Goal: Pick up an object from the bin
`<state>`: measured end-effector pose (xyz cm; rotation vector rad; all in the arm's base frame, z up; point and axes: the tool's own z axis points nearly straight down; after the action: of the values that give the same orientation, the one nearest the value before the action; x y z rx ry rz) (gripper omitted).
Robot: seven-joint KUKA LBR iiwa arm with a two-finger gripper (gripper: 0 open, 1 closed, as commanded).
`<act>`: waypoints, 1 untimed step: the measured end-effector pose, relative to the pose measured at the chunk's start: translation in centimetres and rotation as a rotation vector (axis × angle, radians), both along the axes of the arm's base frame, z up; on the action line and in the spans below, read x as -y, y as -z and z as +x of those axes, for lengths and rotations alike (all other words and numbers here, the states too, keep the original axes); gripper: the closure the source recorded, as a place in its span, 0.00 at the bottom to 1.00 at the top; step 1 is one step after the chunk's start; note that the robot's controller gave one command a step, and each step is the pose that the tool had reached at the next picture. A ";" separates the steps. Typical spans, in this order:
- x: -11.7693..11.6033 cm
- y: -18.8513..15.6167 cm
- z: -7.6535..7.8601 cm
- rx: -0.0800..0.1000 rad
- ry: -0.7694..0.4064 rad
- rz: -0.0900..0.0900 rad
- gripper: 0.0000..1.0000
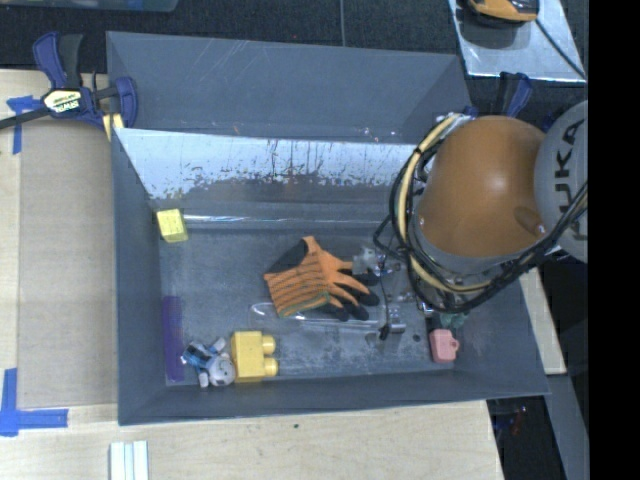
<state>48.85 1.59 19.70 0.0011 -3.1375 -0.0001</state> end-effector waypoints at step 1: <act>0.0 -0.3 0.2 0.007 0.001 0.000 0.00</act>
Offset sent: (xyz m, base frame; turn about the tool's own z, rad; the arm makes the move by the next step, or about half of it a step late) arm 0.0815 0.0026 -0.1270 0.1060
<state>49.01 1.59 19.98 0.0002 -3.1444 -0.0004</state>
